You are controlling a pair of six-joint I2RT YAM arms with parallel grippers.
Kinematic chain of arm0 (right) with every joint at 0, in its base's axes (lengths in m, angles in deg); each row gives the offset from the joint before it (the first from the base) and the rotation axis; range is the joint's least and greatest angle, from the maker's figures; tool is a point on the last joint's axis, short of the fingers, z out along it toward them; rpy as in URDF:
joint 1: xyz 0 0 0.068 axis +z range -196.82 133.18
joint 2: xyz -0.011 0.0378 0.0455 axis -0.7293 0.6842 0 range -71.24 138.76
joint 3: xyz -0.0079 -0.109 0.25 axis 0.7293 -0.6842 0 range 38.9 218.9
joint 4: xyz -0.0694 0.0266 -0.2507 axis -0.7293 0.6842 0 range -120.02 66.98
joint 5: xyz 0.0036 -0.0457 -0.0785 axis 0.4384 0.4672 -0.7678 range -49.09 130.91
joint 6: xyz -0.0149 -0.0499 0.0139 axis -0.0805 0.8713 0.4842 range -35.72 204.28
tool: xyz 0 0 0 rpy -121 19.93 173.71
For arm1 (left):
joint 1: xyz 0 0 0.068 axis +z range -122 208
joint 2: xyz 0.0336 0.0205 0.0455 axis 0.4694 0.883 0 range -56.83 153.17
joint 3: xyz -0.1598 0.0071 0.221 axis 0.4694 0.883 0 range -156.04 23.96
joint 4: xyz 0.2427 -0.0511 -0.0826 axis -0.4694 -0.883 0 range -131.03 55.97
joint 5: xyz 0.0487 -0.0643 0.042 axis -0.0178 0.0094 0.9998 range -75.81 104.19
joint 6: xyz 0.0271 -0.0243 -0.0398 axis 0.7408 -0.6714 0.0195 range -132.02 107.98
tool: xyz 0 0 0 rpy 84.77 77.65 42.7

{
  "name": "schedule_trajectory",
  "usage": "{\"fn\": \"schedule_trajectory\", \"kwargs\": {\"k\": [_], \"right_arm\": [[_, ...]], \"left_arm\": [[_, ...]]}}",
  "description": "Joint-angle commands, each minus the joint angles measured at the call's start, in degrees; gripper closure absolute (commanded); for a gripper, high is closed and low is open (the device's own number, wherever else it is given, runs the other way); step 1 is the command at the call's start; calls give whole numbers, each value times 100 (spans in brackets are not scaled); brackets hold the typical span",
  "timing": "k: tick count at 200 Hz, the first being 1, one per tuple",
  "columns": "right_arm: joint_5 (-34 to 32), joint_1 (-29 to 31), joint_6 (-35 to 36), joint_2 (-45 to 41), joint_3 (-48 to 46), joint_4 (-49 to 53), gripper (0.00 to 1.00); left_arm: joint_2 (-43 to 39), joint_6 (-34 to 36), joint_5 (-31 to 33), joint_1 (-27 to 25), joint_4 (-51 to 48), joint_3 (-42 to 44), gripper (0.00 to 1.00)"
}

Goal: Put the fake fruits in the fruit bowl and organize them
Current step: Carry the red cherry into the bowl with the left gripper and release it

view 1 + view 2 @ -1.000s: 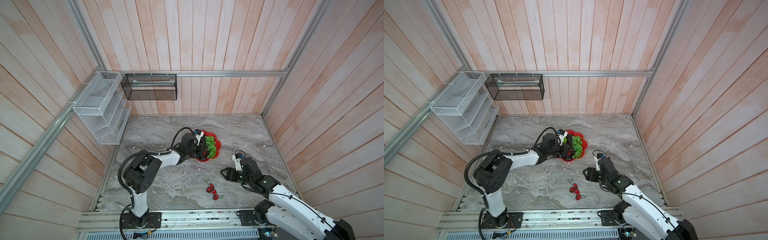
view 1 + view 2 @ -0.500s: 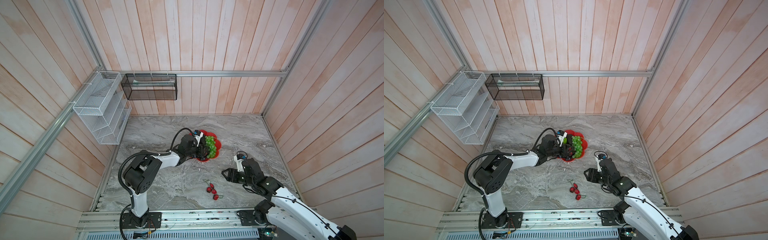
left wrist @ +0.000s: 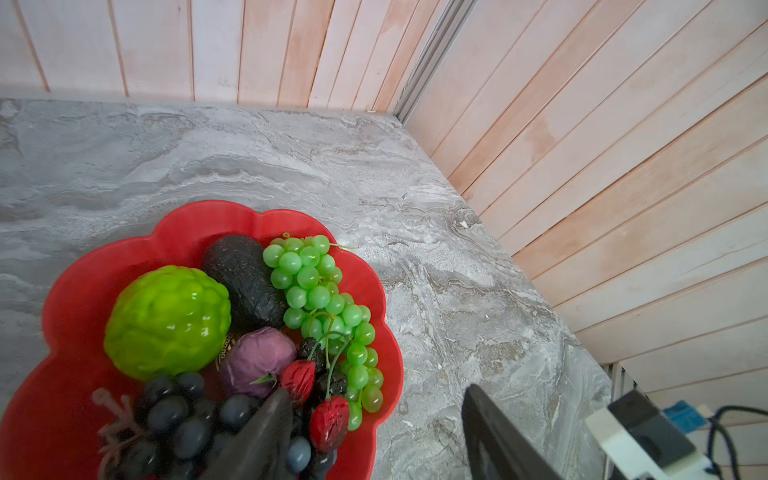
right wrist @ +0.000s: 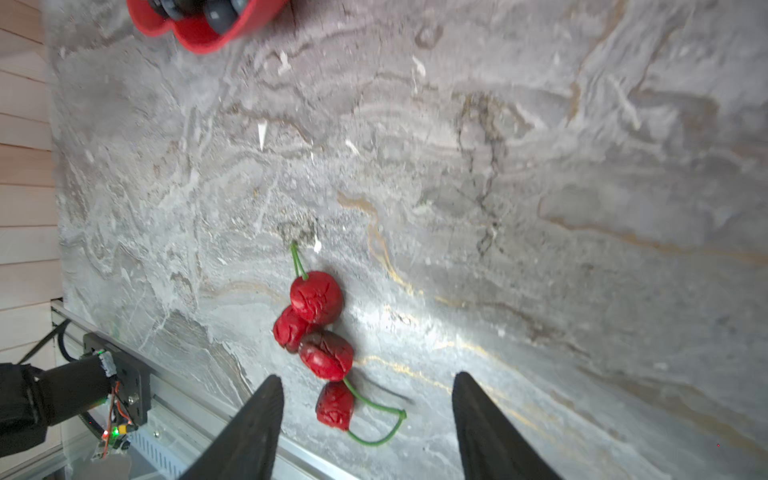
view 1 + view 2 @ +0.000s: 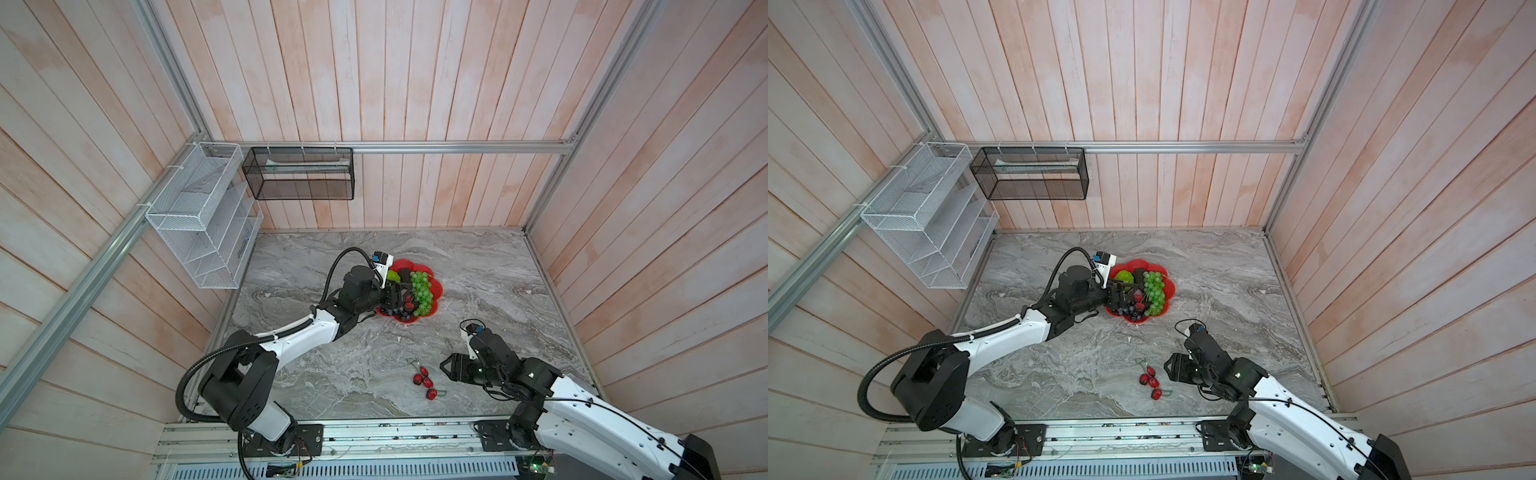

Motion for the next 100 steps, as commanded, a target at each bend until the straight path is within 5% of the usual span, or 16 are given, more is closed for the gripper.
{"fn": "schedule_trajectory", "kwargs": {"k": [1,100], "right_arm": [[-186,343,-866,7,157,711,37],[849,847,-2694,87,-575,-405,45]], "left_arm": [[-374,-78,148,1,-295,344,32],[-1421,-121,210,1,-148,1189,32]]}}
